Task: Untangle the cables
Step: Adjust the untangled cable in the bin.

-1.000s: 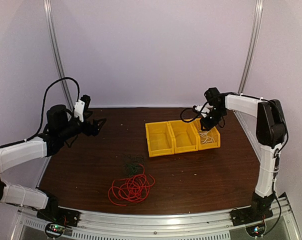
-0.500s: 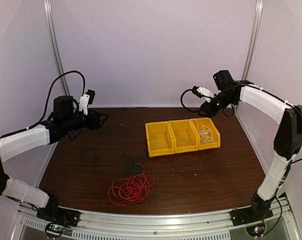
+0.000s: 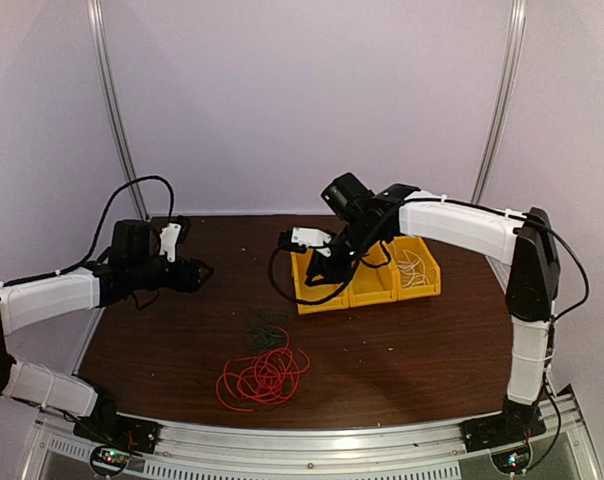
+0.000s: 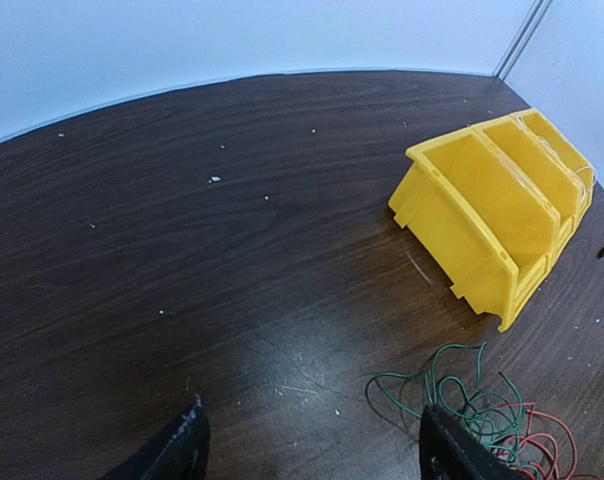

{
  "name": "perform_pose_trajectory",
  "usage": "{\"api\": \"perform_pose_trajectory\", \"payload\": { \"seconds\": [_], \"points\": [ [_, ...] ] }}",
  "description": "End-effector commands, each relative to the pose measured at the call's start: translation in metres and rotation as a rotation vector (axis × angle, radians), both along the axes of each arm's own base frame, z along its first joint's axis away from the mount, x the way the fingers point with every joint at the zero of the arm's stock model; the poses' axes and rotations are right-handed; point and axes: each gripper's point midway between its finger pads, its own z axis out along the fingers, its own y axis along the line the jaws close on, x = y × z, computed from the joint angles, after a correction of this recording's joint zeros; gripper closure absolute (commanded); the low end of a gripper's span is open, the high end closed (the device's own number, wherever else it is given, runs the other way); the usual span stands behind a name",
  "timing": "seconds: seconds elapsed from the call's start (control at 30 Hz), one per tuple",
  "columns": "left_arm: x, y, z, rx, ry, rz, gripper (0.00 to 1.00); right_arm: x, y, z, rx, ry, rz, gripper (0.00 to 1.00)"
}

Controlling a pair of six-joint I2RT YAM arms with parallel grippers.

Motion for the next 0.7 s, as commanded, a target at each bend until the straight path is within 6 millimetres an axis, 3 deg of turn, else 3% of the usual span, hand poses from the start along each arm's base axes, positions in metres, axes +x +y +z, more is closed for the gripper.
{"api": "perform_pose_trajectory", "payload": {
  "seconds": [0.0,0.23,0.53,0.67],
  "points": [
    [0.008,-0.007,0.016,-0.002,-0.05,-0.033,0.28,-0.001,0.037,-0.009,0.013,0.023,0.034,0.76],
    [0.006,-0.013,0.022,-0.014,-0.064,-0.069,0.29,-0.002,0.078,-0.036,0.009,0.067,0.034,0.76],
    [0.008,-0.017,0.019,-0.02,-0.049,-0.088,0.29,0.0,0.086,-0.079,-0.065,0.096,-0.004,0.75],
    [0.01,-0.019,0.016,-0.018,-0.04,-0.093,0.29,-0.001,0.086,-0.068,-0.051,0.094,-0.01,0.76]
  ]
}}
